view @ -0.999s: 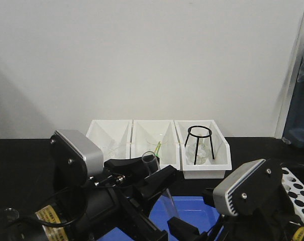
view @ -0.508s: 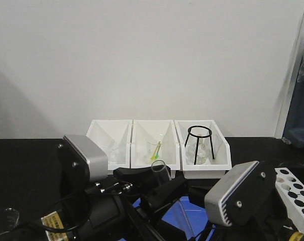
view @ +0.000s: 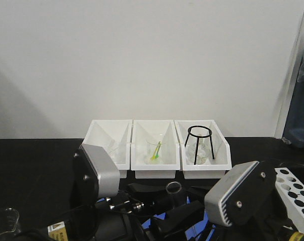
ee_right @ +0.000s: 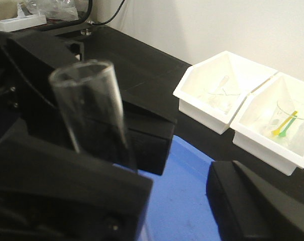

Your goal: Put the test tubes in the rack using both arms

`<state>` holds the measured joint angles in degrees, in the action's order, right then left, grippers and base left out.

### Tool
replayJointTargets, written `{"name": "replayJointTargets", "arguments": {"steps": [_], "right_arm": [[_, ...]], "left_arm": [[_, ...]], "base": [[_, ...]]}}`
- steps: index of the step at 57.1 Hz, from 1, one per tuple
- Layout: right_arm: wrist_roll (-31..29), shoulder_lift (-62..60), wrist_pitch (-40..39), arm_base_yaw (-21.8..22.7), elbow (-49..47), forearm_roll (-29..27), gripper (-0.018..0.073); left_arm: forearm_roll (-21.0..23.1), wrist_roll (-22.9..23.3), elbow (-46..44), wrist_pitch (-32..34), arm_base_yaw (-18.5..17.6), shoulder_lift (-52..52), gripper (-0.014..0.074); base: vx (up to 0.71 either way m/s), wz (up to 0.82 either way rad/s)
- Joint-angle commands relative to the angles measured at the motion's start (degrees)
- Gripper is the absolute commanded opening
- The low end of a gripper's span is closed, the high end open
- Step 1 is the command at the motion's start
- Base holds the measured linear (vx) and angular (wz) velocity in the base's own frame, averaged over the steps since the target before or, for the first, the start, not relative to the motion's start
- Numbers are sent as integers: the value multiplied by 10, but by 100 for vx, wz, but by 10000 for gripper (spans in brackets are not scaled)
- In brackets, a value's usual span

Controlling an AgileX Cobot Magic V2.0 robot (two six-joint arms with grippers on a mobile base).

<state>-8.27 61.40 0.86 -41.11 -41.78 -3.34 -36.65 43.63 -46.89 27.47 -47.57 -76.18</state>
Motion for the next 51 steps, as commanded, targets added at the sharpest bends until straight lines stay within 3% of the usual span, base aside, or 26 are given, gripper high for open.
{"name": "replayJointTargets", "arguments": {"steps": [1, 14, 37, 51], "right_arm": [[-6, -7, -53, 0, -20, 2, 515], [-6, -7, -53, 0, -20, 2, 391], [-11, -7, -53, 0, -20, 2, -9], [-17, -7, -53, 0, -20, 2, -11]], "left_arm": [[13, 6, -18, 48, -4, 17, -18], [13, 6, -18, 61, -4, 17, -18], [13, 6, -18, 62, -4, 17, -18], [13, 6, -18, 62, -4, 17, -12]], "base": [[0, 0], [0, 0], [0, 0], [0, 0]]}}
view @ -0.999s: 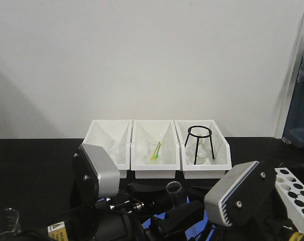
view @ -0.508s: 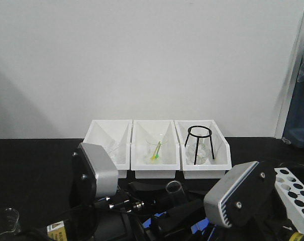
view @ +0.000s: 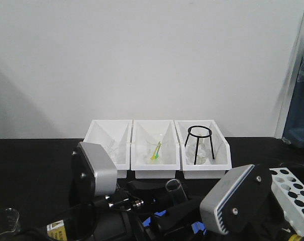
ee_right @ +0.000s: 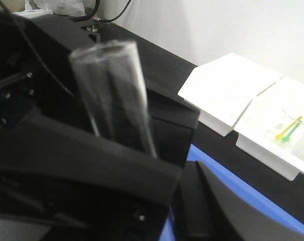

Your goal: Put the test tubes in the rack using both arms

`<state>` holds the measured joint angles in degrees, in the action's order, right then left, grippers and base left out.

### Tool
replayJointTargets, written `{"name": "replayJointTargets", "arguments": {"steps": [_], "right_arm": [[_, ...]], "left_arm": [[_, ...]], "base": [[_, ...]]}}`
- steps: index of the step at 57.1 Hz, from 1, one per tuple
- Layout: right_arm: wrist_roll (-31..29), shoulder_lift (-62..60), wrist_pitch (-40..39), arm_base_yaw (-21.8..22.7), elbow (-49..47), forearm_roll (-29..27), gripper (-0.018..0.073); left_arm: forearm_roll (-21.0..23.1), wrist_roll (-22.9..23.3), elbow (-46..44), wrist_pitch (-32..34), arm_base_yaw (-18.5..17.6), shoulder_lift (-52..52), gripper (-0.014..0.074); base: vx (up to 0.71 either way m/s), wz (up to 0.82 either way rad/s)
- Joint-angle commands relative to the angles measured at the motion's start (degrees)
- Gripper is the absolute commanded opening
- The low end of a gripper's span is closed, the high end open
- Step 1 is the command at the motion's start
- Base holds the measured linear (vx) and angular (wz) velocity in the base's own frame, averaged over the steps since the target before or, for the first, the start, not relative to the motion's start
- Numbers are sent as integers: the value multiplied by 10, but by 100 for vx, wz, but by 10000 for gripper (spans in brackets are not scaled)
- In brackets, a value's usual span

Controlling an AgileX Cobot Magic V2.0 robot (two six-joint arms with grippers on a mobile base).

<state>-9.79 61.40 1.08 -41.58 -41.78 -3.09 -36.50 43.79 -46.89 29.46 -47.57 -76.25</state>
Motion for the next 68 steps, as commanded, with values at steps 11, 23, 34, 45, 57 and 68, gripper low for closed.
{"name": "replayJointTargets", "arguments": {"steps": [11, 23, 34, 45, 57, 68], "right_arm": [[-2, -7, -55, 4, -20, 0, -10], [-2, -7, -55, 4, -20, 0, -10], [-2, -7, -55, 4, -20, 0, -10], [-2, -7, -55, 4, -20, 0, -10], [-2, -7, -55, 4, -20, 0, -8], [-2, -7, -55, 4, -20, 0, -8]], "left_arm": [[11, 2, -18, 38, -4, 18, 85], [11, 2, -18, 36, -4, 18, 343], [12, 3, -18, 26, -4, 18, 561], [12, 3, -18, 29, -4, 20, 602], [12, -1, -18, 25, -4, 25, 590], [24, -41, -18, 19, -4, 37, 590]], "base": [[0, 0], [0, 0], [0, 0], [0, 0], [0, 0], [0, 0]]}}
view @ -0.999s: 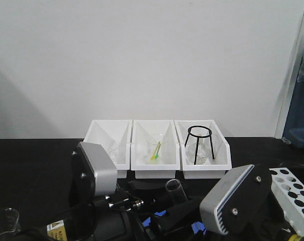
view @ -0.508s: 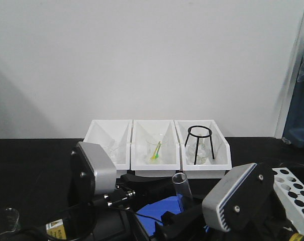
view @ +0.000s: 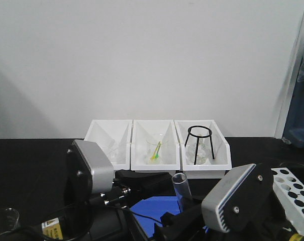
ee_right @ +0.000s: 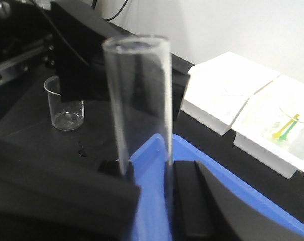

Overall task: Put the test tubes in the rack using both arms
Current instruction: 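Open the left gripper and carry the tube with the right gripper toward the rack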

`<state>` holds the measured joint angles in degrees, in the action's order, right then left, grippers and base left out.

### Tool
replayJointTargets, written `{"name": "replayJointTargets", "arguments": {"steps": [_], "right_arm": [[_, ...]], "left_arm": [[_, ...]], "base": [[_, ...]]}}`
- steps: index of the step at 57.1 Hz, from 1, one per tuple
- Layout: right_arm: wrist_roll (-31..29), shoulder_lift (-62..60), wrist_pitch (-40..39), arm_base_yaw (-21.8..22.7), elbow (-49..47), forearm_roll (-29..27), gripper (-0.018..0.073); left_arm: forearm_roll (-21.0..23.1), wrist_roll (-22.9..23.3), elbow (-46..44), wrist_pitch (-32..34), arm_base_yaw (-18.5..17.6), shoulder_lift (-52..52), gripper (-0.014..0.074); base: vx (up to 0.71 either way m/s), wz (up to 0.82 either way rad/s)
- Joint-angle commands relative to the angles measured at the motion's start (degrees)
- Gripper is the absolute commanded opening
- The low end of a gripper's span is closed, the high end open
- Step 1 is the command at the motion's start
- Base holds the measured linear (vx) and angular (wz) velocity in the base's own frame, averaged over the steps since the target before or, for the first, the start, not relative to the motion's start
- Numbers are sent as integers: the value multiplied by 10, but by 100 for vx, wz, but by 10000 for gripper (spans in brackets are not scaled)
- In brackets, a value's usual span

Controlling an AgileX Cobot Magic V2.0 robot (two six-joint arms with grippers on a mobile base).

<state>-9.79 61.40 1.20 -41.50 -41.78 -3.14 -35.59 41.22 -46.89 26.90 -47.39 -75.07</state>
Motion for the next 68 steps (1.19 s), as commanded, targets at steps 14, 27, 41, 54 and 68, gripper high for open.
{"name": "replayJointTargets", "arguments": {"steps": [14, 27, 41, 54, 68], "right_arm": [[-2, -7, -56, 3, -20, 0, -8], [-2, -7, -57, 3, -20, 0, -8], [-8, -7, -73, 5, -20, 0, -8], [-21, -7, -98, 6, -20, 0, -8], [-17, -7, -112, 74, -20, -37, -8]], "left_arm": [[37, -36, -18, -14, -5, 57, 590], [37, -34, -18, -18, -5, 104, 590], [37, -34, -18, -89, -5, 169, 590], [37, -35, -18, -194, -5, 211, 590], [35, -35, -18, -233, -5, 221, 590]], "base": [[0, 0], [0, 0], [0, 0], [0, 0], [0, 0]]}}
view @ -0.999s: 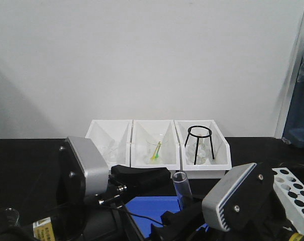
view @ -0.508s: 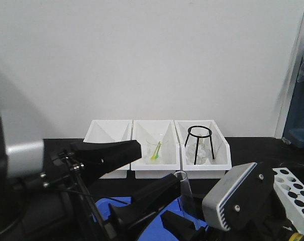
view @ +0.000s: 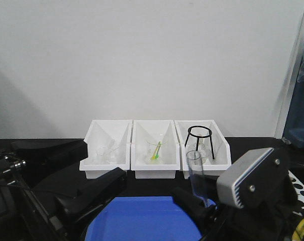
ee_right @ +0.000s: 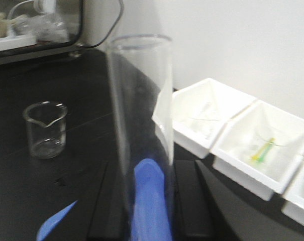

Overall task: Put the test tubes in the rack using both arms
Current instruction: 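Open the left gripper and carry the tube with the right gripper toward the rack, then lower the tube into a hole of the white rack with the right gripper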

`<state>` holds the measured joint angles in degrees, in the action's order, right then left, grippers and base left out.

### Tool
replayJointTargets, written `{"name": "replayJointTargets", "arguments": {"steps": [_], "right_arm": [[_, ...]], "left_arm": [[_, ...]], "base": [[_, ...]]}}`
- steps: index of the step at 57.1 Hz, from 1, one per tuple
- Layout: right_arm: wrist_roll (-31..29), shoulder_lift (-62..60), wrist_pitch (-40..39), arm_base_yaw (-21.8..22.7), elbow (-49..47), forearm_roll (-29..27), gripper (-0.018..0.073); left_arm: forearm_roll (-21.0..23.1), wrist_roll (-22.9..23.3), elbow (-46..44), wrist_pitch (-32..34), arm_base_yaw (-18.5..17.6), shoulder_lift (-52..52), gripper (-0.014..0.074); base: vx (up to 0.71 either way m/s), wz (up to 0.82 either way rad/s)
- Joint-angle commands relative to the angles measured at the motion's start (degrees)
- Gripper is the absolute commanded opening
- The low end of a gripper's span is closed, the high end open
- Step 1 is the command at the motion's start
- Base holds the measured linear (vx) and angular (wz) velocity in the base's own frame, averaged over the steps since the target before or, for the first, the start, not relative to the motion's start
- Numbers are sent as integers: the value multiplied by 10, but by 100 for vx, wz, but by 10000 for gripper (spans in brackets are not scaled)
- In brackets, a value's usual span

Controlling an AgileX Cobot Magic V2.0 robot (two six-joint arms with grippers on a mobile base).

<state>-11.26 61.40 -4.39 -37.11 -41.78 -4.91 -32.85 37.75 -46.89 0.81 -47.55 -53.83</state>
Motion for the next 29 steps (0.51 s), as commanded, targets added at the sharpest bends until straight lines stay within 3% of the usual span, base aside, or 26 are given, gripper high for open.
{"name": "replayJointTargets", "arguments": {"steps": [1, 29], "right_arm": [[-2, -7, -56, 40, -20, -20, -8], [-6, -7, -67, 288, -20, -19, -7]], "left_arm": [[7, 0, -18, 28, -4, 9, 590], [3, -2, -18, 29, -4, 9, 590]], "base": [[0, 0], [0, 0]]}}
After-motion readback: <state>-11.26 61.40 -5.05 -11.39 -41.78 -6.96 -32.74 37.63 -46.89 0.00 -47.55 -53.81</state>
